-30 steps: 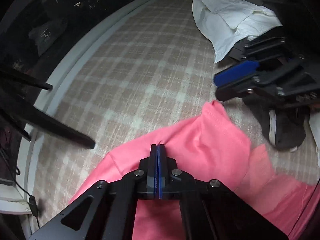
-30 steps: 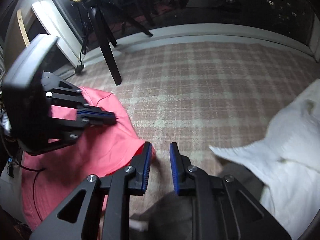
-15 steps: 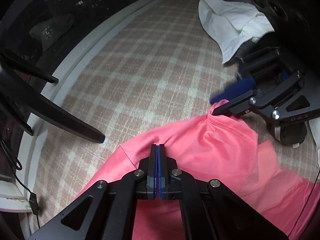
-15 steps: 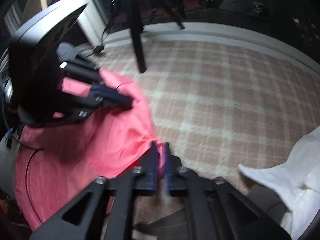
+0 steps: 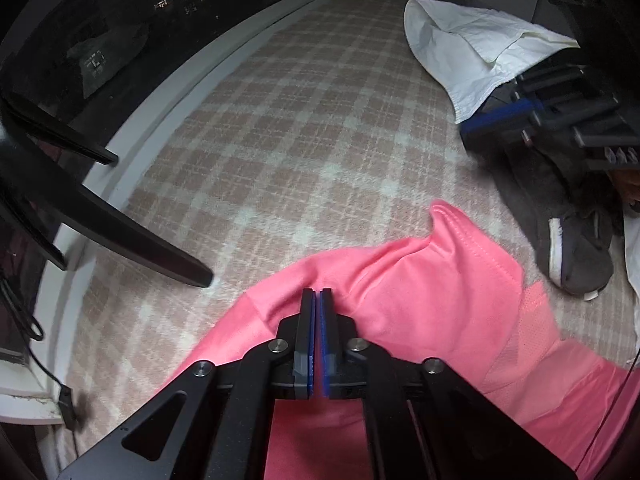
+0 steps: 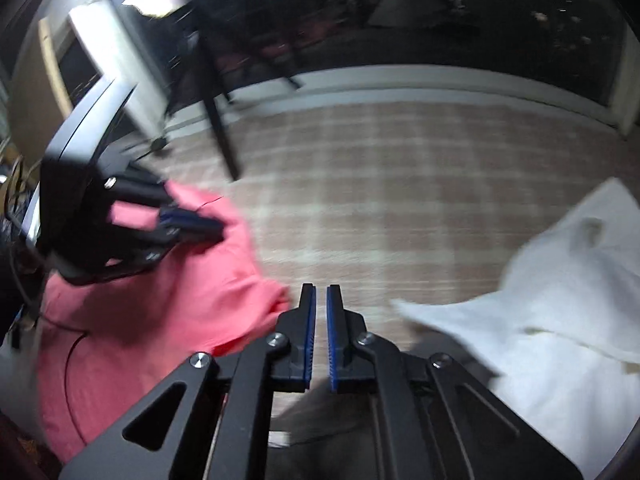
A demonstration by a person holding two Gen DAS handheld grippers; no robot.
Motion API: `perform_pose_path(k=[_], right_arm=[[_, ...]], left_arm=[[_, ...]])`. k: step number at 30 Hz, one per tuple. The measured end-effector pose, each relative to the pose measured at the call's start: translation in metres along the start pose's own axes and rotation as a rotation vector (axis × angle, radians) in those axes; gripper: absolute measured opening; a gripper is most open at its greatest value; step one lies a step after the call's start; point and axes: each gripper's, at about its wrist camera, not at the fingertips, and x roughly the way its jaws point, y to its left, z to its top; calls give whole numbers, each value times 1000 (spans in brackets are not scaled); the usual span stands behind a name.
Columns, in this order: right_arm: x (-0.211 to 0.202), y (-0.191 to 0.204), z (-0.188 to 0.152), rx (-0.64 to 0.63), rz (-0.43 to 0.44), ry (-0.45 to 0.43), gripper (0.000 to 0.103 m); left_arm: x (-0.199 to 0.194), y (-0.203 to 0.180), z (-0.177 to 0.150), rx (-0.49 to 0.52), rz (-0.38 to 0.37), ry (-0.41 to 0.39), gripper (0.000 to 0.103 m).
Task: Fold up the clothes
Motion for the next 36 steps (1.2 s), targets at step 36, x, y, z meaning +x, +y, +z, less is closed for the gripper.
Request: perform_pose_path(k=[36], right_arm=[[1,35,-69,64,141,120,19]], left_arm=[[-23,16,-10,-59,174,-102,7]])
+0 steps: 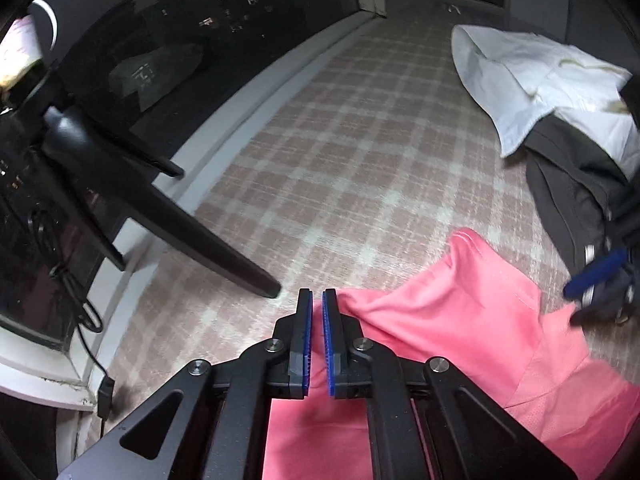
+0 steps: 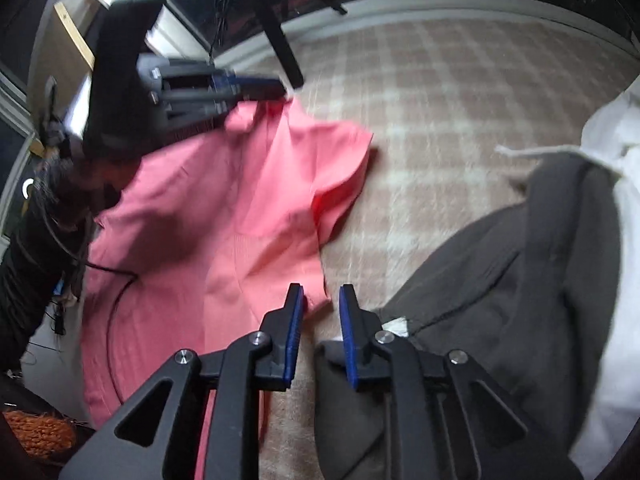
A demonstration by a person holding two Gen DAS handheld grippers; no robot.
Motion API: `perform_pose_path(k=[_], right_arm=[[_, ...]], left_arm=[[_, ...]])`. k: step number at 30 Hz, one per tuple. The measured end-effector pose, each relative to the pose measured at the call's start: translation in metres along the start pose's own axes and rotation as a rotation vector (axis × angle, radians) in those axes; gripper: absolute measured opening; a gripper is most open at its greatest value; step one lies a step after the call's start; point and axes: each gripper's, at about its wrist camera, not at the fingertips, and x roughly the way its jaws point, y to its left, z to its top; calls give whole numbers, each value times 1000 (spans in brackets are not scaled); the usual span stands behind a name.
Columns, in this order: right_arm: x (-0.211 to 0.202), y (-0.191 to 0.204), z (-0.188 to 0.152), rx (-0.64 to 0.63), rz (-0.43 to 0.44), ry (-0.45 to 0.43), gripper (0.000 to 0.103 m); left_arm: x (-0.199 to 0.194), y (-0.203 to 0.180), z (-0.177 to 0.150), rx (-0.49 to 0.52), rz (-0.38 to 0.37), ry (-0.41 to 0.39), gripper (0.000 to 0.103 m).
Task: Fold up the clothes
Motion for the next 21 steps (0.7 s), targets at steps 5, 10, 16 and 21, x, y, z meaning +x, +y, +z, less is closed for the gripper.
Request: perform_pose_path(k=[5,10,16,21], right_arm=[[-13,16,-14,-26,-25,-47,2],[-28,29,-36,-34,-57,-15,3],[-43,5,8,43,-102,-128,24],[-13,-19,68,42,-73,-141,28]], left_arm=[[-15,-6,-1,2,-72,-37,9],[4,-24,-3,51,-104,20,9],[4,-22,-4,42,-83,28,11],[-15,-12,-5,37,-62,2,14]])
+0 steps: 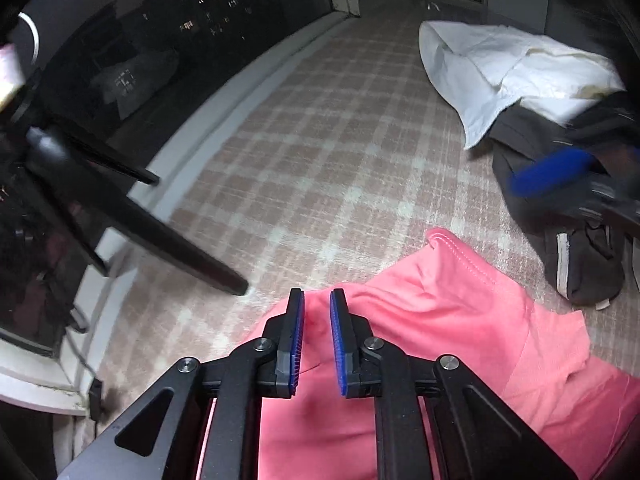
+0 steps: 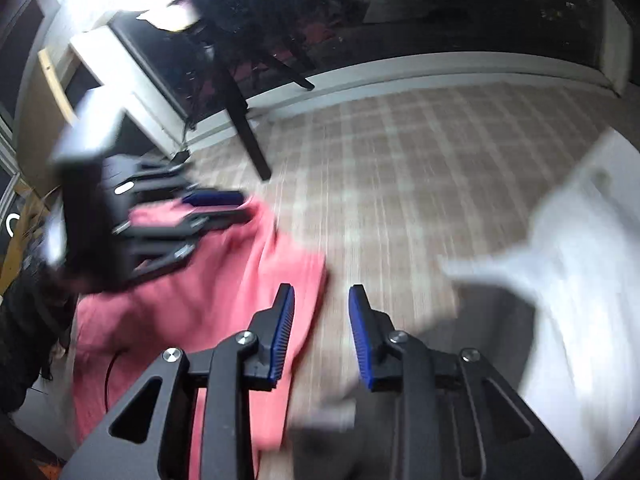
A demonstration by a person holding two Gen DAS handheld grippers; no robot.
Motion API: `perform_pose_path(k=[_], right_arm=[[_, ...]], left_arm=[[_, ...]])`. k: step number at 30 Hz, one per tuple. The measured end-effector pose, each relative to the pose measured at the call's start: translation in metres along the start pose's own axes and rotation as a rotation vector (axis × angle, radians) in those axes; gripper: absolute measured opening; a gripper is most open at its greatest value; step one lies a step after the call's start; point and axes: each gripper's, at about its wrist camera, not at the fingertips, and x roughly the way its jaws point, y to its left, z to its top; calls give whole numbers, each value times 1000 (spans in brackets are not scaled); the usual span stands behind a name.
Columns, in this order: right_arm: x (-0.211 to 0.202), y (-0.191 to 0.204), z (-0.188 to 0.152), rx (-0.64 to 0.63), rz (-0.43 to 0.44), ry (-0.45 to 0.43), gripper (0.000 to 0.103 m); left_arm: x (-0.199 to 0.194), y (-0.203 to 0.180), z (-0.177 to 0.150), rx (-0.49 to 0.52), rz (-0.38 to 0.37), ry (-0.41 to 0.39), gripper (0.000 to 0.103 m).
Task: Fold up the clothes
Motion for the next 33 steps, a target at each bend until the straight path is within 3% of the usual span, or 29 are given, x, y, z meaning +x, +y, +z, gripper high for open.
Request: perform_pose_path(k=[5,7,13,15,16,19,25,28,30,33], right_arm=[[36,4,7,-58,37,73,28],[37,10,5,-98,39,50,4],[11,7,23,-114,-95,-97,4],[21,2,23,-90,-92,-35,5],[27,1,21,-89,-122,-7,10],[32,-3,13,-69,-173,39,17],[-22,4,-16,-11,-63,-32,21],[-29,25,-43,-32,37,15,21],[-19,36,-60,-66,20,90,21],[-22,41,-73,-90,-44,110,20]], left_arm=[[-6,20,-17,-35,21,17,14],[-5,28,-24,-50,28,29,14],[-3,29,-24,-100,-27,-10,14],[5,22,-20,-78,-29,3,14],[9,19,-19,-67,-29,10,14],[22,10,-19,-27,36,45,15],[-1,18,-20,-71,77,7,15],[-24,23,-24,-104,90,-19,15],[-45,27,-29,-144,80,-35,15],[-90,30,-46,-235,78,-62,15]])
